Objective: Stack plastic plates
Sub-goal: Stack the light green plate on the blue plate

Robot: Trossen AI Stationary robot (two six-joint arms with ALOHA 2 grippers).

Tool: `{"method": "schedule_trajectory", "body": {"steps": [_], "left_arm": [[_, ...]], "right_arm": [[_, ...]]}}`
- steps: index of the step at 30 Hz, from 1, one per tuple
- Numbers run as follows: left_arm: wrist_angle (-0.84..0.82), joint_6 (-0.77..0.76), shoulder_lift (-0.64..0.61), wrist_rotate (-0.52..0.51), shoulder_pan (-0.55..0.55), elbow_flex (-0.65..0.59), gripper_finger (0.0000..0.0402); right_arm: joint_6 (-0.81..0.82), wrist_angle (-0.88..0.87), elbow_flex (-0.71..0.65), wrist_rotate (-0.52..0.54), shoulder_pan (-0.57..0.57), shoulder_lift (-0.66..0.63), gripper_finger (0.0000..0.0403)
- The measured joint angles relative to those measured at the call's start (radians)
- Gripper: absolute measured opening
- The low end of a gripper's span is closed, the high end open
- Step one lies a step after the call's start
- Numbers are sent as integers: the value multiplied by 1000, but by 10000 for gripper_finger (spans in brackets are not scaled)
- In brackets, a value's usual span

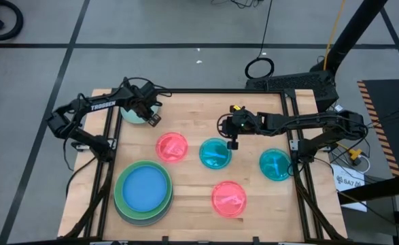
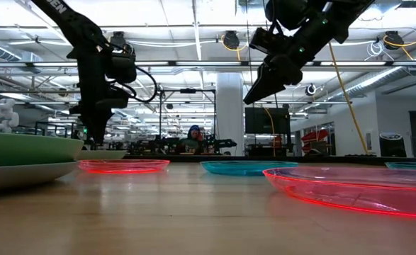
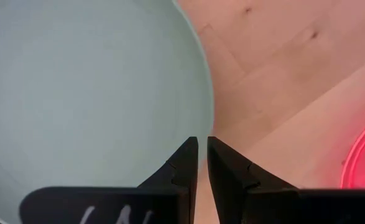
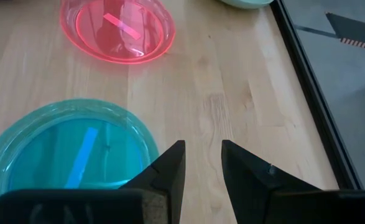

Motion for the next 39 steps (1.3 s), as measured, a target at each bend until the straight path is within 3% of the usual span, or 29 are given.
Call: {"method": "schedule_trajectory", "body": {"steps": [10, 16, 22, 32, 39], "left_arm": [[-45, -14, 0, 15, 3, 0, 49], [-59, 32, 0, 80, 8, 0, 113], [-17, 14, 0, 5, 9, 0, 169], [57, 13, 68, 0, 8, 0, 175], [97, 39, 156, -84, -7, 0, 175]], "right_arm": [[0, 29, 0, -4, 0, 0, 100], [0, 31, 0, -5, 0, 0, 100], [0, 30, 0, -5, 0, 0, 100], [0, 22, 0, -4, 0, 0, 100], [0, 23, 0, -4, 0, 0, 100]]}}
